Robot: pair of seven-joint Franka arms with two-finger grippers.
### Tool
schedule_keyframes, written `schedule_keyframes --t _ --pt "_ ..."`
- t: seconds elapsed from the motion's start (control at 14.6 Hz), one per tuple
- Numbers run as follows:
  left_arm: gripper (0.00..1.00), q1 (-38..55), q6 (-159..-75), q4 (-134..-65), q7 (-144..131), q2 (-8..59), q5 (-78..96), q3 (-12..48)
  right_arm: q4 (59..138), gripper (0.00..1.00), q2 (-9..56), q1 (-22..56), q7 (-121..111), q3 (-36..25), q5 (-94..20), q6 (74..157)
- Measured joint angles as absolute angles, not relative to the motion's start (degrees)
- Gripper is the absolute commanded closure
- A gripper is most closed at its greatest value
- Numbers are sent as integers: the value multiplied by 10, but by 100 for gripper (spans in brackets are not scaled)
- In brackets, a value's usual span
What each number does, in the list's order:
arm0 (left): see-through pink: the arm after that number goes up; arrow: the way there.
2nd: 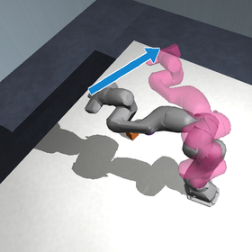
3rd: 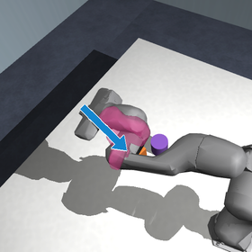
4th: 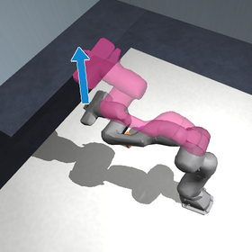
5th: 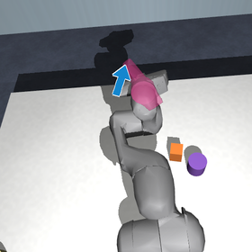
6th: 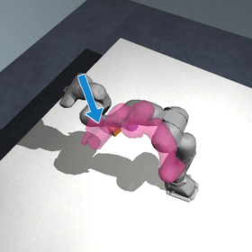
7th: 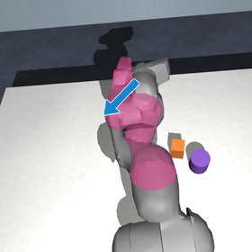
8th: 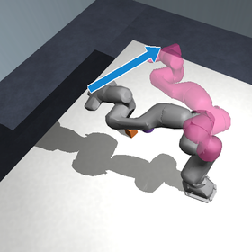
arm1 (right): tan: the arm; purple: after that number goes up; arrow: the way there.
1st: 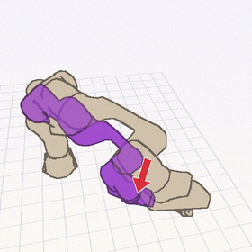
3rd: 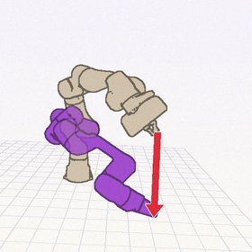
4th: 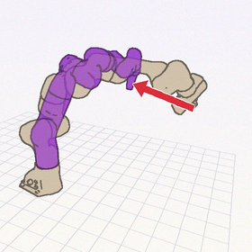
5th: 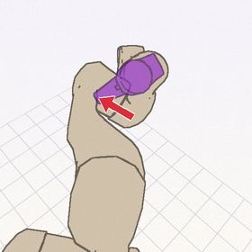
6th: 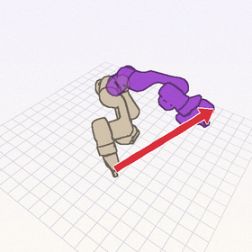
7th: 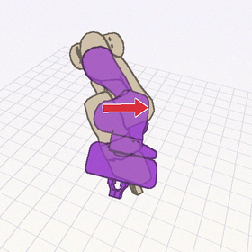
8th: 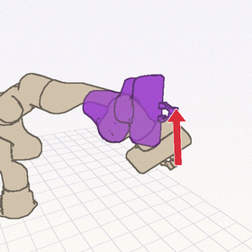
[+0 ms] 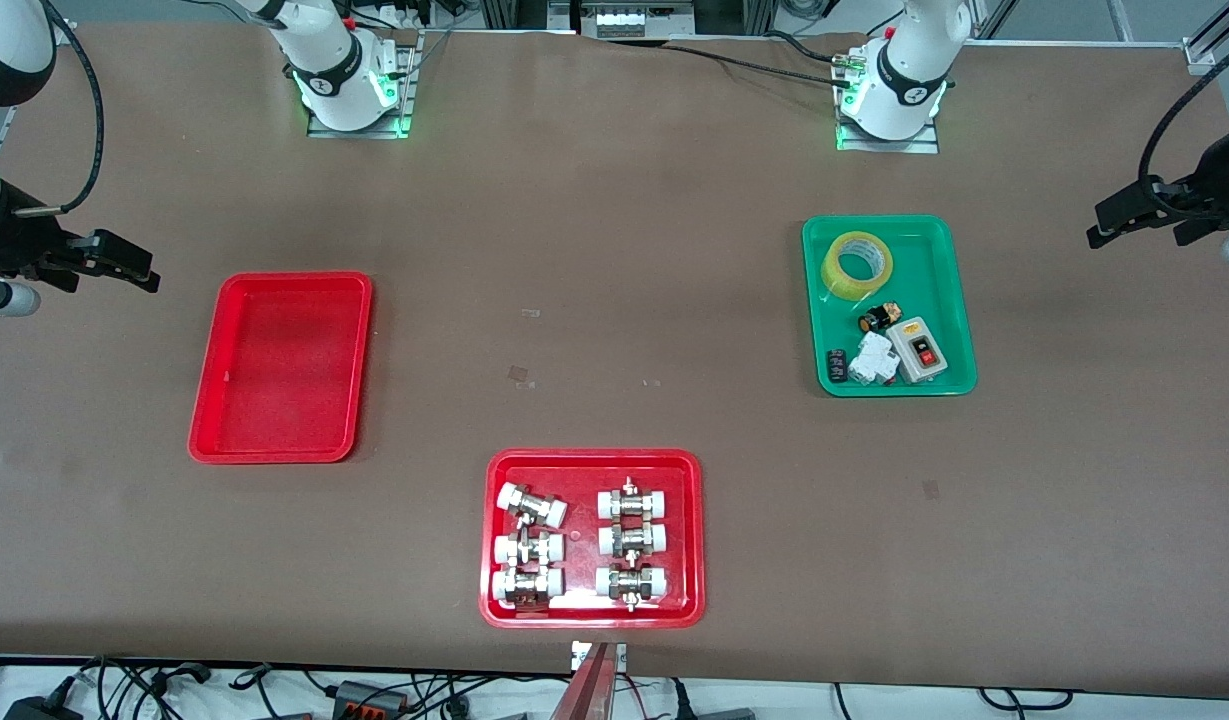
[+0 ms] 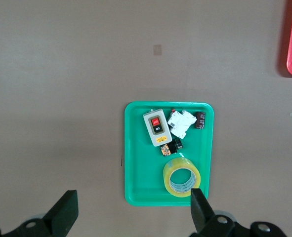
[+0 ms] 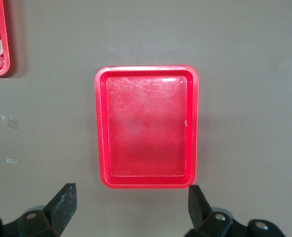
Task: Left arm passes tape to right arm into tray
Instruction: 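Move the left gripper down over the tape roll in the green tray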
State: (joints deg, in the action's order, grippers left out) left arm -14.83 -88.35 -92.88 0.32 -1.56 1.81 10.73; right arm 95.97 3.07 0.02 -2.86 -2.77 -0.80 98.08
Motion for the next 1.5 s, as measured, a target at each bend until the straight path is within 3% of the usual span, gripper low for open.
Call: schedule_keyframes --t 0.68,0.89,1.16,1.5 --pt "0 -145 -862 -929 20 -9 18 113 960 0 29 1 -29 -28 -8 980" --pt "0 -138 -821 -940 25 19 19 120 960 0 29 1 -29 -28 -8 981" --pt "0 -125 -863 -1060 21 44 47 129 960 0 27 1 -29 -28 -8 981" --pt "0 -125 -1040 -1268 -25 45 56 162 960 0 26 0 -29 -30 -8 985"
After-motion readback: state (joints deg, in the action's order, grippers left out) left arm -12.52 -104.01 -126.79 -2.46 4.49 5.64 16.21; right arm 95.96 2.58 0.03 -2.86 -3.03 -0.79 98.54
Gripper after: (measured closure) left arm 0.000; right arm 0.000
